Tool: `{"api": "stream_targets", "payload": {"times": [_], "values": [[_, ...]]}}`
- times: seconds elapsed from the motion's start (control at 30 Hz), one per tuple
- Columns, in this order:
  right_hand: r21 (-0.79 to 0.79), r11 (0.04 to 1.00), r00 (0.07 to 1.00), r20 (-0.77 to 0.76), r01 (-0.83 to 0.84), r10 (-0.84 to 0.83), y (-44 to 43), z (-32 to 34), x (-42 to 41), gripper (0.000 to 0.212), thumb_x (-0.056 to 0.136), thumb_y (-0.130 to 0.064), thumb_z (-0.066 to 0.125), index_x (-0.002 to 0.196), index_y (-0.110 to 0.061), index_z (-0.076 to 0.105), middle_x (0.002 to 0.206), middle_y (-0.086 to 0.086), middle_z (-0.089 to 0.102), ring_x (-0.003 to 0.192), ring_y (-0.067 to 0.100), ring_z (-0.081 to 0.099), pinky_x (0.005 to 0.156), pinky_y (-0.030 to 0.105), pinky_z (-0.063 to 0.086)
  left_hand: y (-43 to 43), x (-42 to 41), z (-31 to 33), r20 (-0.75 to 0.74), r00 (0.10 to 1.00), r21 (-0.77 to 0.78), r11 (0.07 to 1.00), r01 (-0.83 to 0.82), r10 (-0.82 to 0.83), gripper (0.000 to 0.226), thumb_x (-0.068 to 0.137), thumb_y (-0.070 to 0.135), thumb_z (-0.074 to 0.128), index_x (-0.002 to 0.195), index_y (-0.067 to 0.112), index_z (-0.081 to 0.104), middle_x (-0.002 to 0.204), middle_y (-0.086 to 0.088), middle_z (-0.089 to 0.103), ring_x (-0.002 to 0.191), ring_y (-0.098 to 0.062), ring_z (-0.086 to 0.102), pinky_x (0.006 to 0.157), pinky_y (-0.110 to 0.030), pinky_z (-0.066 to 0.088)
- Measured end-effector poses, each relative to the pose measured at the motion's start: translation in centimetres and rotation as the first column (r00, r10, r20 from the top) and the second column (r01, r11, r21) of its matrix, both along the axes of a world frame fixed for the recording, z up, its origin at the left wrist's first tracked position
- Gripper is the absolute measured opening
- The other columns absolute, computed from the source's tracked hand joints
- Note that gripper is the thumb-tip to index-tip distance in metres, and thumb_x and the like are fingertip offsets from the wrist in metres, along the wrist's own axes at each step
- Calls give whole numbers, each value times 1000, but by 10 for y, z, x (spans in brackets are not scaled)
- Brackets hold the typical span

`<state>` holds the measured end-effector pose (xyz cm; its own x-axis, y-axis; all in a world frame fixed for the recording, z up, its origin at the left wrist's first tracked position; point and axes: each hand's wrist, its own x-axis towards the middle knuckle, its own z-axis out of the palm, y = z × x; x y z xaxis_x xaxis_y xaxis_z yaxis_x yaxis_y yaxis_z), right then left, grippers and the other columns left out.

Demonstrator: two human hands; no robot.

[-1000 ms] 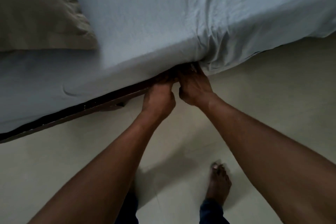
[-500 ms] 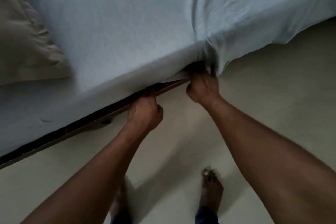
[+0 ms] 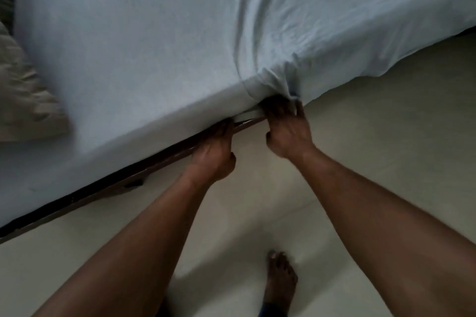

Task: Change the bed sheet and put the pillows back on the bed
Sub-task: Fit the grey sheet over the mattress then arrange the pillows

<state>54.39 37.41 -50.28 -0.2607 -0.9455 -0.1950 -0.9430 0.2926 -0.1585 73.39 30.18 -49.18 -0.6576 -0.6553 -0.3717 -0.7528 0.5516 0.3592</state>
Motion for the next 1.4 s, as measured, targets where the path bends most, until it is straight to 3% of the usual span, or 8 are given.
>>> {"api": "stream_targets", "payload": {"times": [0.1, 0.23, 0.43, 0.67, 0.83, 1.03, 1.17, 1.4], "values": [[26, 999, 996, 76, 41, -43, -19, -13, -26, 78, 72, -25, 70, 147, -24, 48, 149, 2, 52, 147, 28, 34, 125, 52, 9, 28, -18, 15, -72, 996, -65, 996, -62, 58, 76, 89, 17, 60, 156, 9, 26, 156, -16, 38, 138, -32, 43, 109, -39, 42], [64, 998, 987, 157, 8, -18, -6, -7, -22, 88, 72, -26, 68, 154, -22, 35, 160, 3, 38, 153, 27, 23, 126, 53, 2, 24, -51, 3, -55, 998, 48, 998, 43, -40, 87, 87, 10, 60, 160, 2, 12, 166, -20, 14, 154, -32, 13, 125, -42, 19], [-54, 991, 968, 211, -124, 133, 61, 16, -25, 89, 72, -18, 68, 154, -7, 35, 161, 12, 35, 153, 25, 25, 126, 49, 16, 20, -112, -21, 160, 980, -36, 993, -111, 116, 88, 88, 34, 62, 159, 6, 17, 163, -17, 24, 151, -32, 21, 125, -45, 12], [-39, 999, 993, 116, 7, -3, -9, -6, -111, 70, 66, -14, 70, 134, -28, 62, 133, 5, 66, 129, 29, 56, 122, 57, 21, 55, -109, 13, -52, 984, -80, 981, -175, 171, 69, 84, 9, 56, 151, 5, 37, 148, -19, 47, 124, -39, 53, 102, -42, 46], [113, 987, 984, 147, -114, 97, 12, 0, -109, 105, 68, -23, 73, 160, -18, 23, 168, 6, 20, 156, 28, 12, 125, 58, 3, 50, -138, 3, -162, 983, -37, 994, -99, 92, 79, 77, 2, 58, 152, -3, 34, 156, -23, 37, 146, -36, 34, 124, -38, 25], [4, 981, 977, 84, -195, 193, 26, 7, -144, 89, 66, -23, 67, 151, -10, 42, 156, 12, 44, 149, 27, 33, 125, 53, 17, 35, -186, -13, -31, 986, -9, 987, -162, 161, 86, 79, 21, 71, 154, 2, 32, 157, -21, 36, 147, -38, 30, 124, -45, 14], [-7, 1000, 992, 128, 20, -18, -20, -2, -155, 47, 73, -33, 57, 117, -23, 70, 119, 4, 72, 122, 29, 60, 120, 52, 25, 33, -198, 4, -13, 938, 17, 938, -346, 346, 56, 87, 17, 59, 142, 19, 51, 138, -11, 58, 122, -34, 56, 96, -40, 49], [134, 978, 974, 179, -161, 136, 6, 3, -175, 94, 73, -24, 69, 158, -16, 30, 165, 5, 30, 156, 23, 16, 125, 58, -2, 35, -222, 20, -142, 953, 52, 964, -262, 267, 71, 79, 5, 60, 148, 12, 44, 135, -17, 59, 116, -37, 56, 88, -40, 50]]}}
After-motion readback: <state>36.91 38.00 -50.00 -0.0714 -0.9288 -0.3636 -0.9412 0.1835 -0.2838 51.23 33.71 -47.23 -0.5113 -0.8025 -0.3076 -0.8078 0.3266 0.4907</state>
